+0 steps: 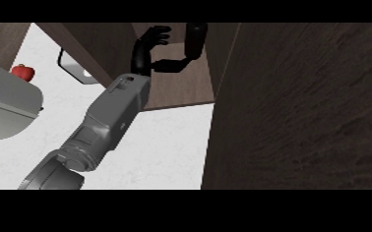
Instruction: Pick up the wine, place it into the cabinet and close the cabinet
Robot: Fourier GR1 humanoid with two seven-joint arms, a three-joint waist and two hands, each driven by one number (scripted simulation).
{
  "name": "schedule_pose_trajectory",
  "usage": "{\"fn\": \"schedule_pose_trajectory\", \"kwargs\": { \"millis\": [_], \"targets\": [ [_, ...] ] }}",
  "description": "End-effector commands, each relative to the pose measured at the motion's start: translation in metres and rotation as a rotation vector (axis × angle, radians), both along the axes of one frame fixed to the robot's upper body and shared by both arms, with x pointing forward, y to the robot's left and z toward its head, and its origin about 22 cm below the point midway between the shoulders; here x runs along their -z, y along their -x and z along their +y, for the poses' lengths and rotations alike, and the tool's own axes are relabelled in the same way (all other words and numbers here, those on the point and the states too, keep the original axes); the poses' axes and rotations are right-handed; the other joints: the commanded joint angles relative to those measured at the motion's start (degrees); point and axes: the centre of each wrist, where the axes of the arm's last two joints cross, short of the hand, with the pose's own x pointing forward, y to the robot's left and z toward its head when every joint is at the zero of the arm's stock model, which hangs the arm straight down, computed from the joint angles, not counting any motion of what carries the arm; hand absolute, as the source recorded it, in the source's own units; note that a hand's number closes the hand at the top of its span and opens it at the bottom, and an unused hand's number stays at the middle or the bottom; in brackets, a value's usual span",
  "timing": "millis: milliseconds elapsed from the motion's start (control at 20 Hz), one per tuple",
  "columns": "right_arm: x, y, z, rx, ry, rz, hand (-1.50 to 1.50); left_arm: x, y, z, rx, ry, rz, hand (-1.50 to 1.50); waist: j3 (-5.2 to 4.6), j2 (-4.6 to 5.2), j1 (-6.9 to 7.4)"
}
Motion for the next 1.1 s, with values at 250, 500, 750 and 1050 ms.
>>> {"fn": "schedule_pose_trajectory", "kwargs": {
  "millis": [250,500,750,1050],
  "targets": [
    [-0.020,0.015,-0.002,-0.063,-0.092,0.006,-1.50,-0.003,-0.004,0.009,-0.076,-0.090,-0.026,-1.50,-0.03,0.48,-0.25],
    [-0.020,0.021,-0.003,-0.079,-0.083,-0.004,-1.50,-0.013,-0.008,0.007,-0.057,-0.019,-0.056,-1.50,-0.05,0.23,-0.91],
    [-0.030,0.024,-0.007,-0.072,-0.092,-0.004,-1.50,-0.031,-0.016,0.009,0.039,0.088,-0.114,-1.50,-0.11,-0.12,0.22],
    [-0.030,0.027,-0.005,-0.087,-0.075,0.014,-1.50,-0.044,-0.018,-0.013,0.163,0.216,-0.167,1.50,-0.10,-0.45,0.82]
  ]
}}
